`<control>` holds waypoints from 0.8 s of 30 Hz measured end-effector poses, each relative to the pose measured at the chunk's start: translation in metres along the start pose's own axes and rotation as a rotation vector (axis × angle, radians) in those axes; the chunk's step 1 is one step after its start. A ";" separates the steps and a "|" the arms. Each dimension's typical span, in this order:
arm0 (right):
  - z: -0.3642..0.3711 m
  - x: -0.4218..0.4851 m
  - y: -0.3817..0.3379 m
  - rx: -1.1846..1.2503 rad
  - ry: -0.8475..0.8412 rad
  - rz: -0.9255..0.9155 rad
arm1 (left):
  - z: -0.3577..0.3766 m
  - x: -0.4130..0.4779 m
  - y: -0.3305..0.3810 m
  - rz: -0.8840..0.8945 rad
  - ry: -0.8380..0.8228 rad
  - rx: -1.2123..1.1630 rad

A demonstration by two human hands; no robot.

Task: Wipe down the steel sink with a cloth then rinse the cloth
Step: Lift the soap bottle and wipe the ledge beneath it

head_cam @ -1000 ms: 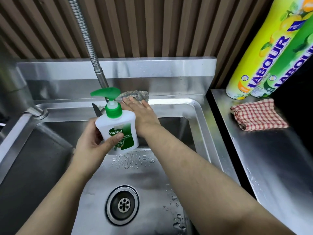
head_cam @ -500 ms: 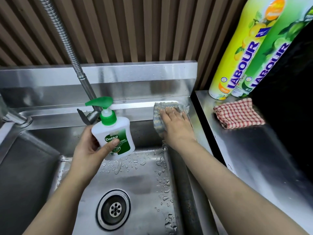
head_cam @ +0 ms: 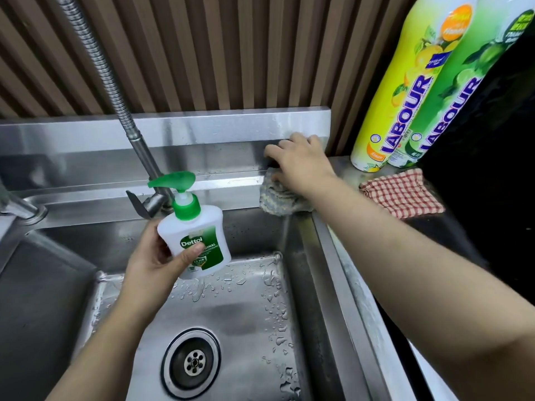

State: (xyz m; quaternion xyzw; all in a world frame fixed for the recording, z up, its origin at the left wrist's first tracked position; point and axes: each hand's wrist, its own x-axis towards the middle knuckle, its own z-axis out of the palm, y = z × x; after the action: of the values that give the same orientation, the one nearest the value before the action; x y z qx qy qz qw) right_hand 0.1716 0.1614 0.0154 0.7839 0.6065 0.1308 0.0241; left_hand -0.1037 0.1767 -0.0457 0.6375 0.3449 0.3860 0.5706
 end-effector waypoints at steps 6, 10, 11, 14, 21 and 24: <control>0.034 -0.041 -0.024 0.347 0.133 0.242 | -0.009 -0.001 -0.004 -0.007 0.022 0.027; 0.038 -0.042 -0.058 0.457 -0.073 0.161 | -0.020 -0.003 -0.004 -0.007 0.048 0.048; 0.036 -0.038 -0.071 0.495 -0.081 0.095 | -0.022 -0.004 -0.003 -0.004 0.053 0.059; 0.031 -0.017 -0.112 0.613 -0.083 -0.035 | -0.029 -0.009 0.000 0.007 0.065 0.089; 0.028 0.008 -0.154 0.682 -0.071 -0.116 | -0.037 -0.016 0.002 0.004 0.077 0.102; 0.036 -0.010 -0.126 0.507 -0.064 -0.066 | -0.037 -0.016 0.000 -0.001 0.067 0.101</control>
State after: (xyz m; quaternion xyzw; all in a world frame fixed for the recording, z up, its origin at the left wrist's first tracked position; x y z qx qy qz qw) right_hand 0.0591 0.1894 -0.0462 0.7484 0.6441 -0.0511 -0.1498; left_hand -0.1433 0.1800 -0.0453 0.6521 0.3832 0.3892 0.5258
